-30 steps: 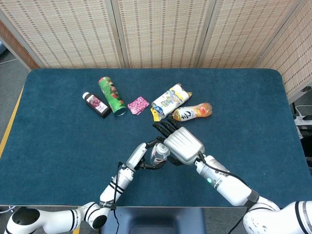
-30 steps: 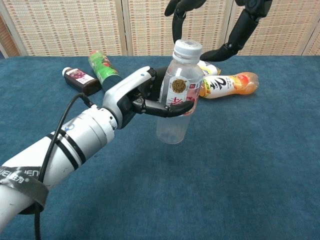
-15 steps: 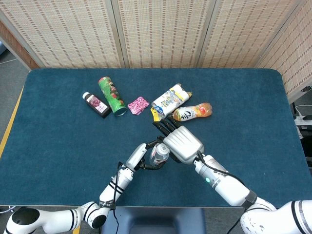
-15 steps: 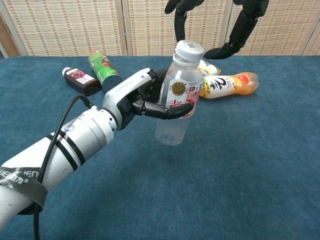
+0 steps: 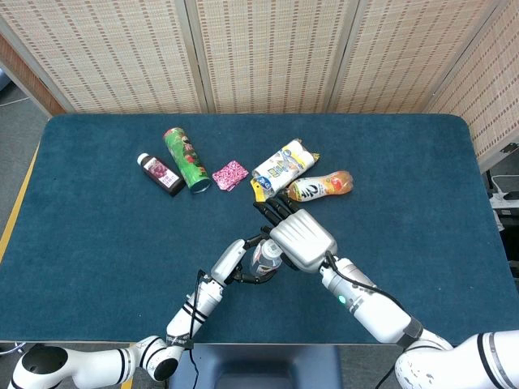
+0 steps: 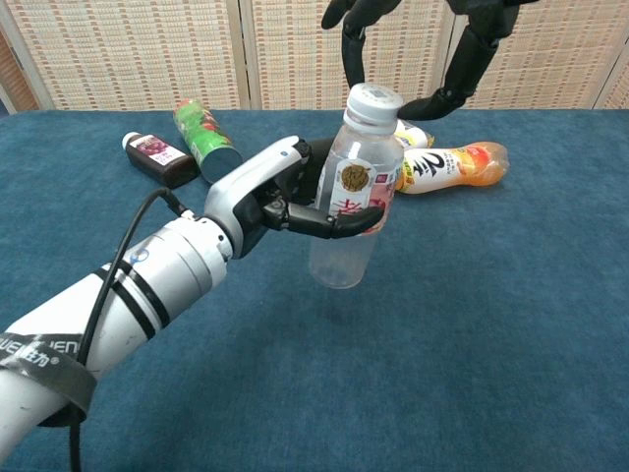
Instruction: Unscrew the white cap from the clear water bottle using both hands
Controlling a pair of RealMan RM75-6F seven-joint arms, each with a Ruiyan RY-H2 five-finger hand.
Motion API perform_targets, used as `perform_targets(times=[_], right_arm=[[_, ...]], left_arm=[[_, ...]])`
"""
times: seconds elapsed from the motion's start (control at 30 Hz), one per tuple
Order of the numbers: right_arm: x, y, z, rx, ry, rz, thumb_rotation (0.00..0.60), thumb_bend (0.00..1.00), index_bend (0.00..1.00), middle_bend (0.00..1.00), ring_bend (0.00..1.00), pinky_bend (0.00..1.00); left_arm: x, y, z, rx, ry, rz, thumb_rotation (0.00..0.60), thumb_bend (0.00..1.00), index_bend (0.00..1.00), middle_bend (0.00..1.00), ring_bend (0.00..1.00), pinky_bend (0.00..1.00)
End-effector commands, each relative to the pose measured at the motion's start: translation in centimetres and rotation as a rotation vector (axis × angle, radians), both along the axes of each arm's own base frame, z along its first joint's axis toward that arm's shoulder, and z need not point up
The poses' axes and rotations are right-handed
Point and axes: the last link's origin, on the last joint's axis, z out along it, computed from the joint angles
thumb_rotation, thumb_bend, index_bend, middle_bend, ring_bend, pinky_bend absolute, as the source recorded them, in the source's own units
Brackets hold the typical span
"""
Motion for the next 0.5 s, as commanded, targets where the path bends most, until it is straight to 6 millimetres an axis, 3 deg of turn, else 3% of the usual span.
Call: perform_targets(times=[0.03,0.5], right_arm=[[0.06,-0.03,-0.11,0.000,-0.002,-0.002,0.600,0.29,0.54,0.00,0.00,0.00],[0.56,-0.01,-0.34,-0.012,-0.019,-0.006,0.600,0.29,0.72,0.00,0.00,0.00]], left_arm=[[0.08,-0.02,0.00,0.001,0.000,-0.002,0.600,0.83,0.70,0.91,0.61,0.55],[0.31,-0.05,-0.07,0.005,0.007,-0.007,0.600,0.83,0.70,0.91,0.61,0.55]])
